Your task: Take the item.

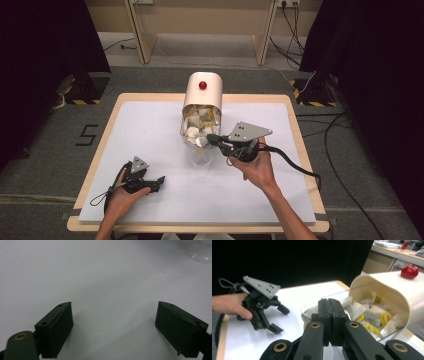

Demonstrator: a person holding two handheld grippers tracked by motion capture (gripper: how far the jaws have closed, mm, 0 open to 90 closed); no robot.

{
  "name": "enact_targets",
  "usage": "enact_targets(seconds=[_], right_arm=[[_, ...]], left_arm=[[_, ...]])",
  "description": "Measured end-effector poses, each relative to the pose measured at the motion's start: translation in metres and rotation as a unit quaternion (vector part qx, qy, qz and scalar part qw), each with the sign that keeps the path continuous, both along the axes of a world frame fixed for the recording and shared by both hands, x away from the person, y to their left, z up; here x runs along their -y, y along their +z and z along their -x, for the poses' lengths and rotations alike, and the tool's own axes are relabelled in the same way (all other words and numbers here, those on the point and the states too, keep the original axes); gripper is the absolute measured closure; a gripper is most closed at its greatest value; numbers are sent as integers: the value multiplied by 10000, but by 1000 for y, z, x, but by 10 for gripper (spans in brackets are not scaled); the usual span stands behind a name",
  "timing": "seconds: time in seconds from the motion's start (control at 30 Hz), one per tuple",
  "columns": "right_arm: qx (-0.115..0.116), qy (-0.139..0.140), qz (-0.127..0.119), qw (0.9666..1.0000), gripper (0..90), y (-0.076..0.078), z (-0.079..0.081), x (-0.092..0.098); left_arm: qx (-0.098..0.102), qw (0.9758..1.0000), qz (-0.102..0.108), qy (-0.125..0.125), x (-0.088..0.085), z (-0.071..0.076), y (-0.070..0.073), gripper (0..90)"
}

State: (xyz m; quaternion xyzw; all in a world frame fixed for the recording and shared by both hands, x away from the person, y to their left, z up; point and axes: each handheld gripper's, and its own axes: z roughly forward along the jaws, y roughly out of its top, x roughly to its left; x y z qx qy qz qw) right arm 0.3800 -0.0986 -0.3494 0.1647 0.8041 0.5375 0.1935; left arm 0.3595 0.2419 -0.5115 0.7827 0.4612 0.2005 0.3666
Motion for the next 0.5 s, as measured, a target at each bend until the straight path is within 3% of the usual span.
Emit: enact_targets(seconds=[0.5], right_arm=[[-51, -33, 354, 9994, 892, -24, 4, -6]], left_arm=[[2, 10000, -1, 0, 0, 0, 0, 137]])
